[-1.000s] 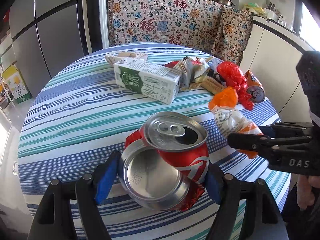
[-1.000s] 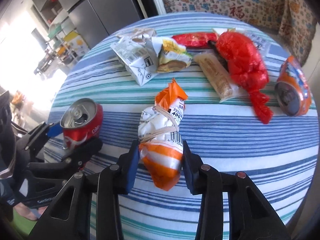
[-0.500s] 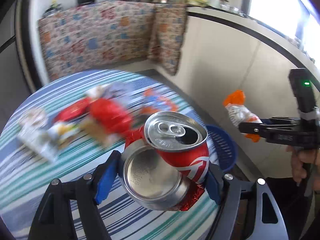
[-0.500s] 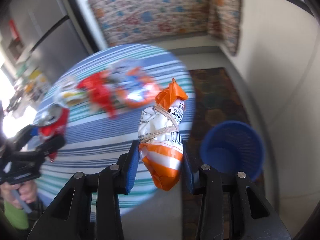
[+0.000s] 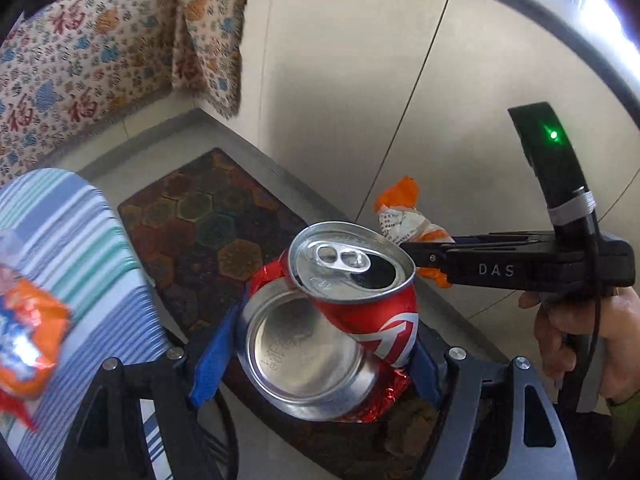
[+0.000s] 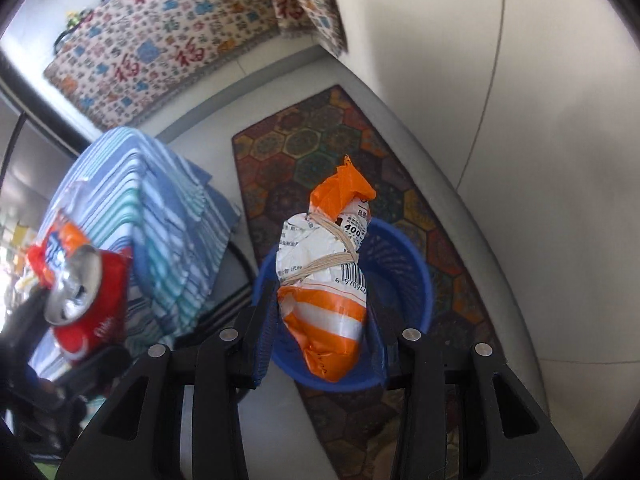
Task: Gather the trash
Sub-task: 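Carry the red can and orange-white wrapper over the blue wastebasket with both tools, then open both tools to drop the can and wrapper into the wastebasket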
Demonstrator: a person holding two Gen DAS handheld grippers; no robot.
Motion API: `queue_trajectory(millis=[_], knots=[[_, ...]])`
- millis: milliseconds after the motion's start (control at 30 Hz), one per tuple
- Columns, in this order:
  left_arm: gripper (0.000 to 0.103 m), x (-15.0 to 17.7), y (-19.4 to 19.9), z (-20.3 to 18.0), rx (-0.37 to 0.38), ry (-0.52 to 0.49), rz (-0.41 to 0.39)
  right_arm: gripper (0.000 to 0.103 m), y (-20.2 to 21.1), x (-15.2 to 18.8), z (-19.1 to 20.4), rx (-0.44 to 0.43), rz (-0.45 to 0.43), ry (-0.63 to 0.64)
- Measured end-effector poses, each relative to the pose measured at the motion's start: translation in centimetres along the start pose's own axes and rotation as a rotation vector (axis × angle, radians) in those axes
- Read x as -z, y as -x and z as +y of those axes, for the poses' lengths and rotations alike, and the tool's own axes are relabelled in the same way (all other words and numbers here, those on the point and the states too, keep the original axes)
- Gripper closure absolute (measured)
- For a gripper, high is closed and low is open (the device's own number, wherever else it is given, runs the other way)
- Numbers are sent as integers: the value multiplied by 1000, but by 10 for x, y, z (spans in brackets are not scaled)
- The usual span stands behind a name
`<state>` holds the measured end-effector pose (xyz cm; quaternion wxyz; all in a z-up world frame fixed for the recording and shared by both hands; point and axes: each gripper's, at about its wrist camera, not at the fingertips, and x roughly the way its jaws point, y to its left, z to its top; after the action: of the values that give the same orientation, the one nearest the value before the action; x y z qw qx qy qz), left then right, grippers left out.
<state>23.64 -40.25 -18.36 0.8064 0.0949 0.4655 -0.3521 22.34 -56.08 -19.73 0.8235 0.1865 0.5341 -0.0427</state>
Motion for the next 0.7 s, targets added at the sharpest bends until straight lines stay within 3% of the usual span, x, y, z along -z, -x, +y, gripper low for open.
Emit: queue_trajectory(millis=[267, 400, 700], knots=[[24, -2, -49, -2, 13, -22, 32, 61, -31, -11, -31, -41, 40, -76], [21, 0, -58, -1, 29, 6, 72, 43, -32, -13, -41, -52, 14, -107], [19, -7, -63, 4, 30, 7, 60, 42, -18, -14, -44, -39, -65, -115]])
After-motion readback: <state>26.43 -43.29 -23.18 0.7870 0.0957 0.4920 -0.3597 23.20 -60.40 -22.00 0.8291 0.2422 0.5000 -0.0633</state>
